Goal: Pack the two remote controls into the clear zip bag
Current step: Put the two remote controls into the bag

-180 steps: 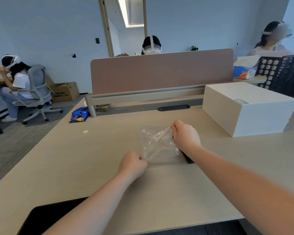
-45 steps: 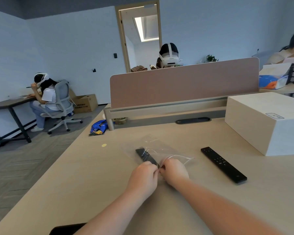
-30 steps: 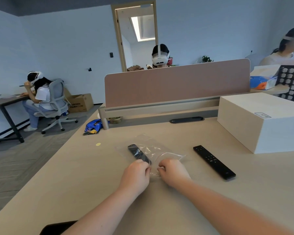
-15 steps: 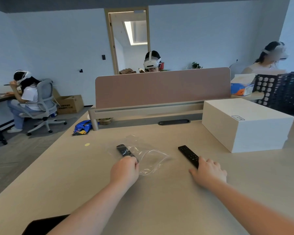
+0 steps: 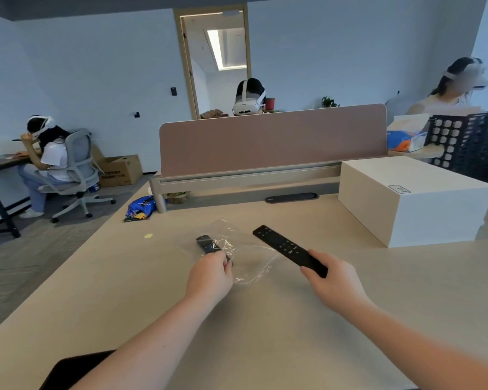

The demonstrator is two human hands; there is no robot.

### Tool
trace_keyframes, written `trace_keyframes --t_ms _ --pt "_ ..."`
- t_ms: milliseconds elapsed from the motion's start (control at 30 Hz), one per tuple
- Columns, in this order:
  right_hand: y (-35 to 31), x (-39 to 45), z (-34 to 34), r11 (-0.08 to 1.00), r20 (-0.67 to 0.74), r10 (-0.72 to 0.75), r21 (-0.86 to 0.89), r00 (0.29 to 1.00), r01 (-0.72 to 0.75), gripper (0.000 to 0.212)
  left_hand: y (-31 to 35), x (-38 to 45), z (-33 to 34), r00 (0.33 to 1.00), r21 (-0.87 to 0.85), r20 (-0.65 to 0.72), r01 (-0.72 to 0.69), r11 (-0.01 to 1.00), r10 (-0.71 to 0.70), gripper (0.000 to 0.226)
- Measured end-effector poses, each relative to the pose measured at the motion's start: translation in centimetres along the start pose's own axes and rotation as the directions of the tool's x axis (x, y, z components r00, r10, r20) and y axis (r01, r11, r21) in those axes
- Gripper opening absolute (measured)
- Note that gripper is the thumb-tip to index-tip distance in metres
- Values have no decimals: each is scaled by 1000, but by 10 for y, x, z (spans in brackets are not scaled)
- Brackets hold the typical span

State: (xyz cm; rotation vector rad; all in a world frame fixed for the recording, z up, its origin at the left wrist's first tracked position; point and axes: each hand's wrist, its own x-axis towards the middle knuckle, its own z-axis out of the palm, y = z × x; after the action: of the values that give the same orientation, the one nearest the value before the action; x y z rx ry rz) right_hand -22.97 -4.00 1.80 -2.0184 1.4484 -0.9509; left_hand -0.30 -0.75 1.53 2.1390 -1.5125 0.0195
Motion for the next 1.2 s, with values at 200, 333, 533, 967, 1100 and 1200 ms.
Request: trace_keyframes --t_ms 200,333,533,967,1100,1200 --pt "5 -10 3 920 195 -355 -98 914 378 21 0 2 2 999 -50 -26 41 998 -43 20" --pt "12 -4 10 909 193 -371 -123 908 397 21 -4 4 2 998 -80 -33 58 995 -61 29" --pt "12 -2 21 931 151 -289 -184 945 314 21 -8 1 4 998 -84 -56 -1 996 -3 22" --pt "-52 38 100 833 242 -160 -487 957 262 34 -25 -7 10 985 -129 -136 -128 983 111 20" --pt "-61 52 113 845 315 -56 -490 947 213 31 -32 -5 9 986 -135 -126 -129 982 112 21" --pt "-57 59 118 860 330 -11 -478 944 177 24 -34 -4 10 983 -138 -137 -138 981 119 22"
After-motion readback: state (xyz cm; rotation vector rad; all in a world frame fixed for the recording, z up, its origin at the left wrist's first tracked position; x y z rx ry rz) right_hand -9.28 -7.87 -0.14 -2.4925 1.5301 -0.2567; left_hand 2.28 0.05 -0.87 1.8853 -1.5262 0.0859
